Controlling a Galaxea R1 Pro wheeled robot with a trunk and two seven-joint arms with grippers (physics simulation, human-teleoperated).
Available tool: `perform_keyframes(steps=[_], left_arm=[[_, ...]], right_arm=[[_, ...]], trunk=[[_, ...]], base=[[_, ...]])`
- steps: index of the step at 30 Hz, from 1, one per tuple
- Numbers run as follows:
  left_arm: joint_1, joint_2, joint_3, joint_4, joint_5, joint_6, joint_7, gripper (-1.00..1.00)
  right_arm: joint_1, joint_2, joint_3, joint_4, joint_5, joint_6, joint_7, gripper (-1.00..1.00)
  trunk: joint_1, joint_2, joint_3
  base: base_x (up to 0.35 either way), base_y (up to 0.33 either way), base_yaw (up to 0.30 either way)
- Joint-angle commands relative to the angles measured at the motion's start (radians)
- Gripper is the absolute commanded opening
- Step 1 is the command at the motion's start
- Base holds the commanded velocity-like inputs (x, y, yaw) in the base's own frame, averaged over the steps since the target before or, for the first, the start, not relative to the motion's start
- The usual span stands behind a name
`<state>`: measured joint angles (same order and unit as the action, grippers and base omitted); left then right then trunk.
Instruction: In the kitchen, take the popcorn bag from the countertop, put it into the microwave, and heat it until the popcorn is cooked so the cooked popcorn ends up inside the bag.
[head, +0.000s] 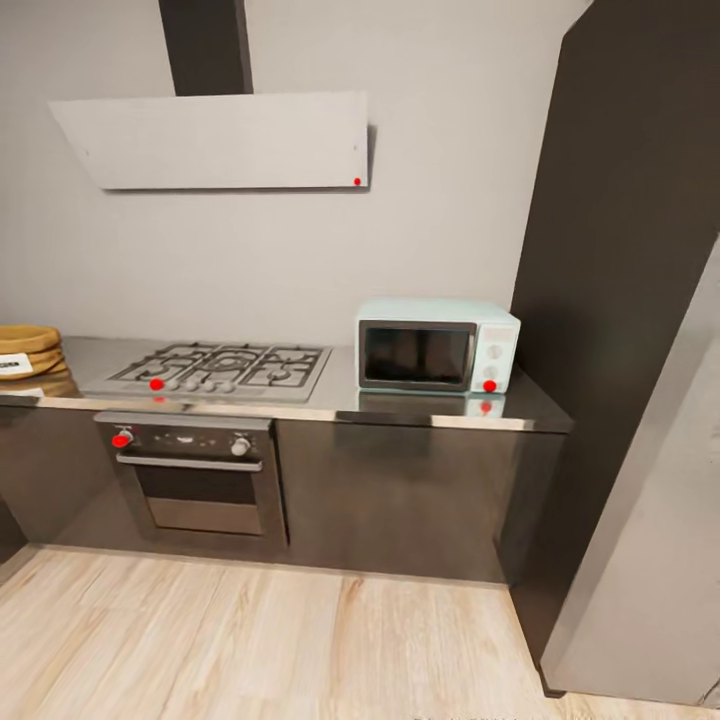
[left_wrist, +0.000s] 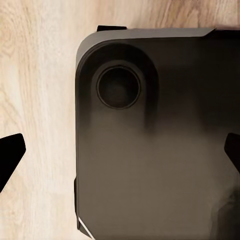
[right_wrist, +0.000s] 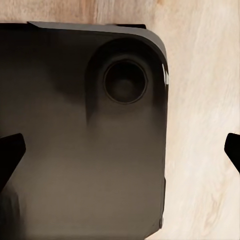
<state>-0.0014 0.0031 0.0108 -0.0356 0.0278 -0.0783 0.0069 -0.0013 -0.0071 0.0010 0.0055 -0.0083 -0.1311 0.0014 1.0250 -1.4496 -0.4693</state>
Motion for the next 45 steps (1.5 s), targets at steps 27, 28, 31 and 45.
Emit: perform_keyframes(steps=[27,28,31,45], left_arm=[[0.0,0.0,0.0,0.0,0.003,-0.004,0.001,1.0],[0.0,0.0,0.0,0.0,0.003,-0.004,0.001,1.0],[0.0,0.0,0.001,0.0,0.003,-0.004,0.001,1.0],[0.0,0.0,0.001,0.0,0.002,-0.006,0.001,1.0]], right_arm=[[0.0,0.001,-0.003,0.001,0.0,-0.004,0.0,1.0],[0.0,0.001,-0.003,0.001,0.0,-0.004,0.0,1.0],[0.0,0.001,-0.003,0.001,0.001,-0.004,0.0,1.0],[0.0,0.0,-0.003,0.001,0.008,-0.004,-0.002,1.0]], trunk=[[0.0,0.0,-0.001],[0.0,0.0,-0.001],[0.0,0.0,-0.001],[0.0,0.0,-0.001]], base=[[0.0,0.0,-0.213],[0.0,0.0,-0.18],[0.0,0.0,-0.175],[0.0,0.0,-0.031]])
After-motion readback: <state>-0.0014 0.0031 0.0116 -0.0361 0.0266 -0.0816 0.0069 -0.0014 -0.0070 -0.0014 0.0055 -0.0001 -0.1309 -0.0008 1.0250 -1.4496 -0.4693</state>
